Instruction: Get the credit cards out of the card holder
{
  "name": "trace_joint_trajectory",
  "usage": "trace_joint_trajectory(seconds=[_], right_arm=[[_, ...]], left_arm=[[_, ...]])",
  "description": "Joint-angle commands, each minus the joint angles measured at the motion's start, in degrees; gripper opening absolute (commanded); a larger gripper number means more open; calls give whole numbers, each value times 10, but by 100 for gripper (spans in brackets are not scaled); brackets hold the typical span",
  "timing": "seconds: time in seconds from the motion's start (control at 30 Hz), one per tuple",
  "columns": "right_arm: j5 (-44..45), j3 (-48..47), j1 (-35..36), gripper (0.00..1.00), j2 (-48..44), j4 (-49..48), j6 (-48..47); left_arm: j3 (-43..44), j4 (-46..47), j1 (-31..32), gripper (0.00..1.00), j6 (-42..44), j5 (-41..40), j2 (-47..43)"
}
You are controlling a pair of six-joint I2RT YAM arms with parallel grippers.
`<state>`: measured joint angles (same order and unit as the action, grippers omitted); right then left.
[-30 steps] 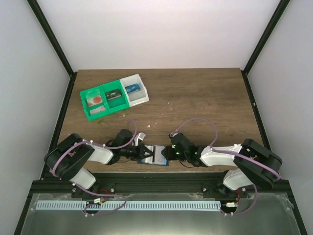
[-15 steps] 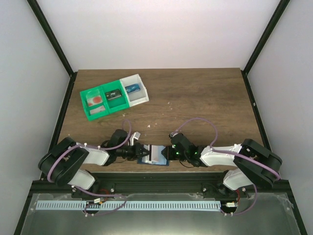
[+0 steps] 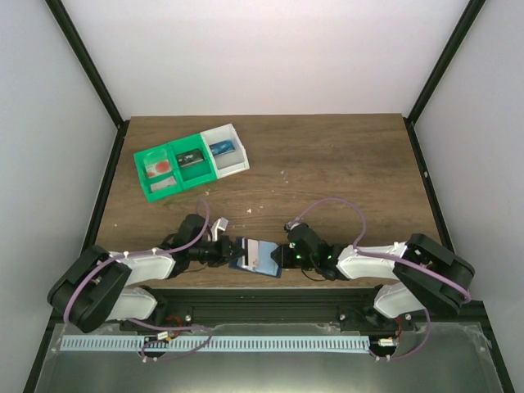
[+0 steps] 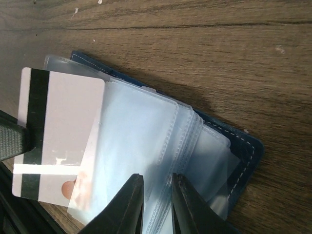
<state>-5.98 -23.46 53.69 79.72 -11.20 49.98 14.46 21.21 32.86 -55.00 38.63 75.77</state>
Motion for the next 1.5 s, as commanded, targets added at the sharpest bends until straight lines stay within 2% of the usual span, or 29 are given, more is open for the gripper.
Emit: trace_joint_trajectory(seconds=[0.0,0.2,0.37,0.5,0.67,0.77,1.07,1.3,1.47], right_arm=[[6,15,-3,19,-6,42,-6],[9,8,-3,19,-17,45,-12],[6,5,-3,19,-27,44,-19],[5,5,2,21,-40,35,-38],[47,-3,22,21,-75,39,-68],[67,-5,36,21,-101,27,-104],[156,-15,89,22,-165,-3,-297],[185,78,169,22,-250,-186,-539],[216,93,211,28,-227,-252,-711]], left_arm=[[-1,-8,-4,0,1,7,-26],[-1,-14,-4,0,-27,21,-83],[7,-45,-6,0,-15,8,-115],[19,-64,-14,0,10,16,-119],[24,-34,-15,0,29,44,-112],[49,-50,-17,0,43,55,-103],[67,-78,-30,0,65,64,-132],[51,-54,-51,0,47,96,-138],[43,-11,-51,0,4,125,-150]])
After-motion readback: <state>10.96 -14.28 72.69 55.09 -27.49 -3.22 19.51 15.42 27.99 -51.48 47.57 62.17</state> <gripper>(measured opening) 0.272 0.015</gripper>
